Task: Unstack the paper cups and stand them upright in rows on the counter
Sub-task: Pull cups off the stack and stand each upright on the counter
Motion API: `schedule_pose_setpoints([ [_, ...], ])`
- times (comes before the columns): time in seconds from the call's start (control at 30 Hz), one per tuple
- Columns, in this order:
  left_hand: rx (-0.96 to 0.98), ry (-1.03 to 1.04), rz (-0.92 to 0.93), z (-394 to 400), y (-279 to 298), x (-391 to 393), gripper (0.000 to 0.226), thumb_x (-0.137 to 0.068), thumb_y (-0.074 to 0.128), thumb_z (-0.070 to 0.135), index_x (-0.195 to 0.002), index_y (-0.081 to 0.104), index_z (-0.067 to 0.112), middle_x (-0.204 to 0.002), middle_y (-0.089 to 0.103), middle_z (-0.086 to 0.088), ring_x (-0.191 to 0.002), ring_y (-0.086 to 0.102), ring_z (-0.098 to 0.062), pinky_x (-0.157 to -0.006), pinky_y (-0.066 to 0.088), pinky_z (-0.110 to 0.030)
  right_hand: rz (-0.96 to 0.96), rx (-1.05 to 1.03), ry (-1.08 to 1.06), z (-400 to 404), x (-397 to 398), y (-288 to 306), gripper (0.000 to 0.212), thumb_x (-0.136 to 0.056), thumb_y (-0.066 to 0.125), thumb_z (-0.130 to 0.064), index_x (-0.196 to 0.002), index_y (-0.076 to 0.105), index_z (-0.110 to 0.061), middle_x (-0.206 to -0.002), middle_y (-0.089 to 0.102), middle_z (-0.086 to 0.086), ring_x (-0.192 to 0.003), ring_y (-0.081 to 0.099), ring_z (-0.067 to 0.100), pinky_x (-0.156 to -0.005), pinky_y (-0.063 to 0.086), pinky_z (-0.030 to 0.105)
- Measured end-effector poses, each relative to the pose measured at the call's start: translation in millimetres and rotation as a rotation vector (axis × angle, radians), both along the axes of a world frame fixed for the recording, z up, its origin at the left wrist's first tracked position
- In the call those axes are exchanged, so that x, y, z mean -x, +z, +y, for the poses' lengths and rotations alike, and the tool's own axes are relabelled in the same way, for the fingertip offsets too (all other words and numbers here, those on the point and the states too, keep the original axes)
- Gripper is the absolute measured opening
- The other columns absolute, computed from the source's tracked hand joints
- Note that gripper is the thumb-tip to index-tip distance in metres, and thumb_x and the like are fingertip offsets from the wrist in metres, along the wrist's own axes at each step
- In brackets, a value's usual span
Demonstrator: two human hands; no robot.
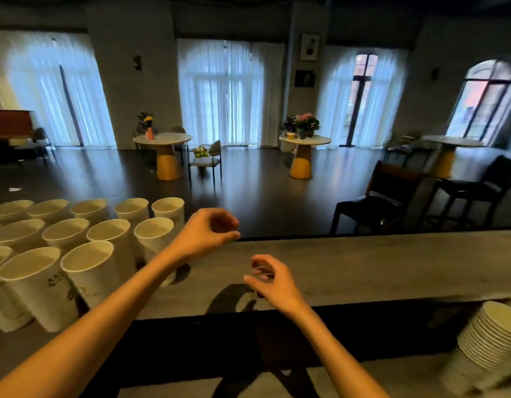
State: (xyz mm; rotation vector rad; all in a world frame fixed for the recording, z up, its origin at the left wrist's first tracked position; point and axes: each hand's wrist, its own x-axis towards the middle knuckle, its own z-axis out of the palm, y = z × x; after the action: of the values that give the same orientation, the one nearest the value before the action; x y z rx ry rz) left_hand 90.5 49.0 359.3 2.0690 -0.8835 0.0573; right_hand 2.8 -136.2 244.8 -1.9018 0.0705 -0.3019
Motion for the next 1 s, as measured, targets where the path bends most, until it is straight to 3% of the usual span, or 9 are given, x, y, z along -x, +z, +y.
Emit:
schedule_pose_setpoints([
  [0.1, 0.042, -0.153, 0.128, -56.2, -9.5, 14.2, 0.019, -0.082, 0.08, 0.014, -0.099, 0.074, 0.014, -0.095, 0.076, 0.002, -0.091, 0.071, -0.006, -0.084, 0.055, -0.017, -0.043, -0.01, -0.147, -32.5, 37.7, 1.9, 0.042, -0.08, 0.08, -0.018, -0.119, 0.063, -0.022, -0.111, 0.068, -0.003, -0.099, 0.066, 0.012, -0.089, 0.056, 0.031],
  [0.3, 0.106, -0.412, 0.357, -175.7, -54.3, 73.9, 0.019, -0.082, 0.076, -0.003, -0.083, 0.071, 0.016, -0.077, 0.072, -0.004, -0.082, 0.067, -0.022, -0.062, 0.055, -0.018, -0.029, 0.009, -0.474, -94.3, 148.7, -13.5, 0.042, -0.08, 0.079, -0.019, -0.119, 0.063, -0.021, -0.108, 0.069, -0.001, -0.093, 0.067, 0.009, -0.083, 0.054, 0.021],
  [0.5, 0.014, -0.659, 0.497, -271.9, -91.6, 163.3, 0.015, -0.084, 0.074, 0.0, -0.086, 0.071, 0.014, -0.078, 0.073, 0.0, -0.084, 0.069, -0.02, -0.069, 0.053, -0.026, 0.027, -0.022, -0.753, -167.4, 259.9, -28.9, 0.041, -0.082, 0.077, -0.006, -0.119, 0.06, -0.014, -0.108, 0.066, 0.009, -0.086, 0.063, 0.012, -0.076, 0.052, 0.022],
  [0.6, -0.036, -0.69, 0.519, -313.4, -100.4, 193.3, 0.013, -0.085, 0.072, 0.001, -0.092, 0.071, 0.011, -0.086, 0.074, -0.008, -0.085, 0.069, -0.019, -0.072, 0.053, -0.027, 0.049, -0.044, -0.833, -203.5, 296.7, -38.1, 0.043, -0.082, 0.076, -0.003, -0.121, 0.06, -0.008, -0.106, 0.065, 0.01, -0.08, 0.062, 0.01, -0.074, 0.054, 0.019],
  [0.7, -0.094, -0.702, 0.506, -361.9, -108.2, 217.1, 0.016, -0.086, 0.072, 0.003, -0.101, 0.07, 0.008, -0.094, 0.075, -0.011, -0.088, 0.071, -0.017, -0.074, 0.055, -0.026, 0.062, -0.053, -0.874, -251.6, 321.8, -49.6, 0.045, -0.079, 0.077, -0.006, -0.119, 0.061, -0.014, -0.107, 0.066, 0.007, -0.085, 0.066, 0.012, -0.081, 0.057, 0.028],
  [0.8, -0.119, -0.679, 0.499, -412.8, -117.7, 231.9, 0.018, -0.086, 0.073, 0.006, -0.102, 0.068, 0.01, -0.095, 0.075, -0.009, -0.092, 0.072, -0.02, -0.075, 0.057, -0.025, 0.074, -0.054, -0.872, -308.0, 338.6, -60.0, 0.044, -0.079, 0.078, -0.007, -0.117, 0.06, -0.019, -0.103, 0.066, 0.001, -0.084, 0.066, 0.01, -0.078, 0.058, 0.025],
  [1.0, -0.153, -0.425, 0.523, -488.2, -158.7, 238.5, 0.036, -0.074, 0.084, 0.007, -0.1, 0.061, 0.015, -0.089, 0.071, -0.008, -0.081, 0.069, -0.016, -0.078, 0.059, -0.035, 0.146, -0.071, -0.83, -396.8, 348.7, -82.5, 0.044, -0.079, 0.08, -0.012, -0.118, 0.059, -0.019, -0.103, 0.067, 0.004, -0.089, 0.068, 0.016, -0.081, 0.059, 0.029],
])
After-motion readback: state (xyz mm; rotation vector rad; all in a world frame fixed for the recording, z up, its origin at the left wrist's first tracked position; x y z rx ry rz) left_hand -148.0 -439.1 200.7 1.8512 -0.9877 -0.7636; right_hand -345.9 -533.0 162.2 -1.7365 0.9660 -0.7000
